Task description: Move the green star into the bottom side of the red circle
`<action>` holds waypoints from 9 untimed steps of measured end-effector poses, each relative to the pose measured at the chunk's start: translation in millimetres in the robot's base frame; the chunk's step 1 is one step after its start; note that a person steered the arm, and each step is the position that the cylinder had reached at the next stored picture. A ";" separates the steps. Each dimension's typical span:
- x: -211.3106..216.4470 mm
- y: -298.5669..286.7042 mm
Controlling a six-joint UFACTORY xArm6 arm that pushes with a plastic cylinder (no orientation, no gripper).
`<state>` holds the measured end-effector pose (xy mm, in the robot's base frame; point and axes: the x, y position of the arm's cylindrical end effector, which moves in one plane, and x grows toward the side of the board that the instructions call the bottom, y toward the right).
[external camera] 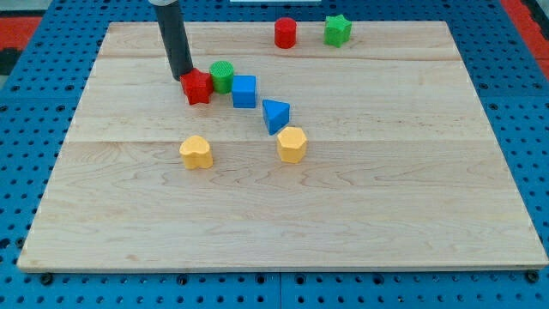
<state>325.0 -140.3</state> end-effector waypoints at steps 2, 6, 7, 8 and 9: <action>49.3 -38.9; 267.5 105.4; 223.0 217.8; 125.8 273.7; 43.6 324.2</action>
<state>368.6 183.9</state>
